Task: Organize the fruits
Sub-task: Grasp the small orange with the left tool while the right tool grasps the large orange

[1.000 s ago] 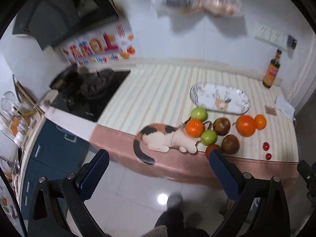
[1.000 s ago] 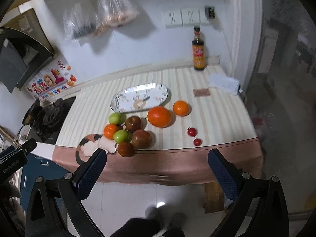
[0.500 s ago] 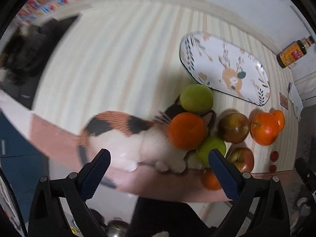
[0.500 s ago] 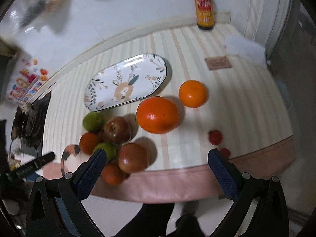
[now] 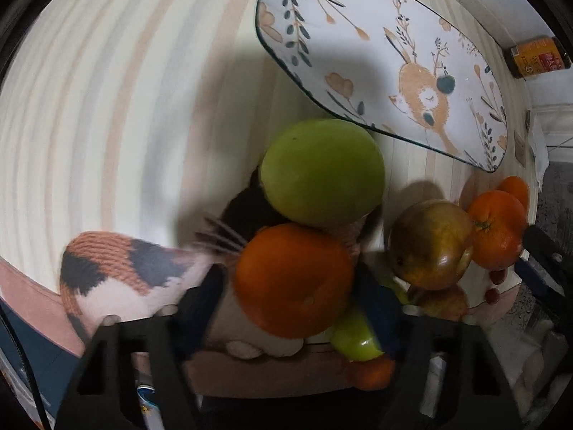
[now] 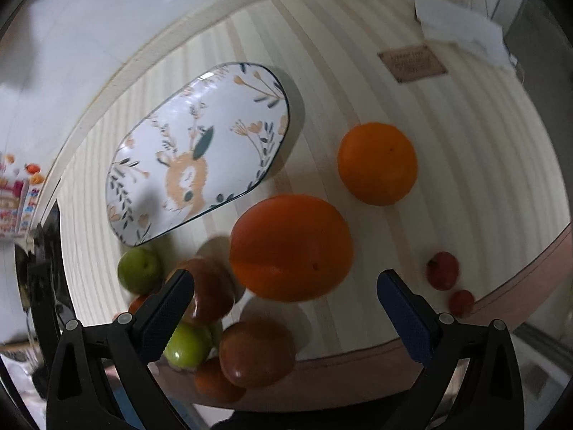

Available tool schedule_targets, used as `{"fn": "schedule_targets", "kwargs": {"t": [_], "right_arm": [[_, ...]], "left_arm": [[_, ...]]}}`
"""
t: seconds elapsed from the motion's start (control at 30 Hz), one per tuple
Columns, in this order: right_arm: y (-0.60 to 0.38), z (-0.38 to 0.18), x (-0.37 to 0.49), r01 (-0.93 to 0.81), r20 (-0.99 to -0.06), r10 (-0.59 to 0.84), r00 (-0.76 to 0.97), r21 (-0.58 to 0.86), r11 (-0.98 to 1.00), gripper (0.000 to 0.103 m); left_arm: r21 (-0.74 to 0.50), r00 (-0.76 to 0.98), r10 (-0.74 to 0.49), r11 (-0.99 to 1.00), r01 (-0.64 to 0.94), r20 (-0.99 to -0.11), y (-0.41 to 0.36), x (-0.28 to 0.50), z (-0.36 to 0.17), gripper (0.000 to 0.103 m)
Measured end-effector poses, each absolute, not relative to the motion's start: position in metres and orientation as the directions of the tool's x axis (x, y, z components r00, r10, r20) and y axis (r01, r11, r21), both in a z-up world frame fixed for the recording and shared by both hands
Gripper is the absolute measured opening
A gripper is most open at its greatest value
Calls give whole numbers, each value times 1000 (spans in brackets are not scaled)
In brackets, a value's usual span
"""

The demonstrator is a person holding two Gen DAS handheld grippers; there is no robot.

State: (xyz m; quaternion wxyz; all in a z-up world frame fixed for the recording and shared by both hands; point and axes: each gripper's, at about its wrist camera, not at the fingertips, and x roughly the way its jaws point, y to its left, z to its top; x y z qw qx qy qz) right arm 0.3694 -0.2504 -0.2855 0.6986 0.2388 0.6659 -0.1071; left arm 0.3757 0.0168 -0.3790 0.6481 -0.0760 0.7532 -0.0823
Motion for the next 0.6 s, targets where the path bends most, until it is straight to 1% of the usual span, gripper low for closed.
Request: {"fn": "schedule_targets", "kwargs": {"t": [0.07, 0.13, 0.17, 0.27, 0.33, 0.43, 0.6], "right_arm": [[-253, -297, 376, 486, -981, 179, 71, 191, 853, 103], [-254, -308, 381, 496, -980, 194, 48, 192, 847, 100], [-253, -314, 383, 493, -979, 203, 34, 193, 849, 91], [-252, -316, 387, 459, -979, 202, 27, 191, 868, 90], [-247, -317, 385, 431, -978, 209, -15, 183, 884, 90], [-241, -319, 377, 391, -973, 219, -71, 174, 904, 90], [-238, -322, 376, 382, -970, 230, -73, 186, 905, 91]], "left_arm": [[-221, -140, -221, 975, -16, -965, 18, 376, -380, 63], [-180, -117, -178, 984, 7, -977, 20, 371, -377, 63], [-155, -109, -153, 988, 13, -982, 23, 368, -375, 63], [-134, -115, -134, 991, -2, -984, 36, 361, -375, 63], [-144, -120, -146, 989, -18, -982, 41, 357, -376, 63], [-126, -106, -126, 992, -12, -986, 42, 356, -377, 63], [-96, -100, -97, 995, -8, -990, 35, 358, -377, 63]]}}
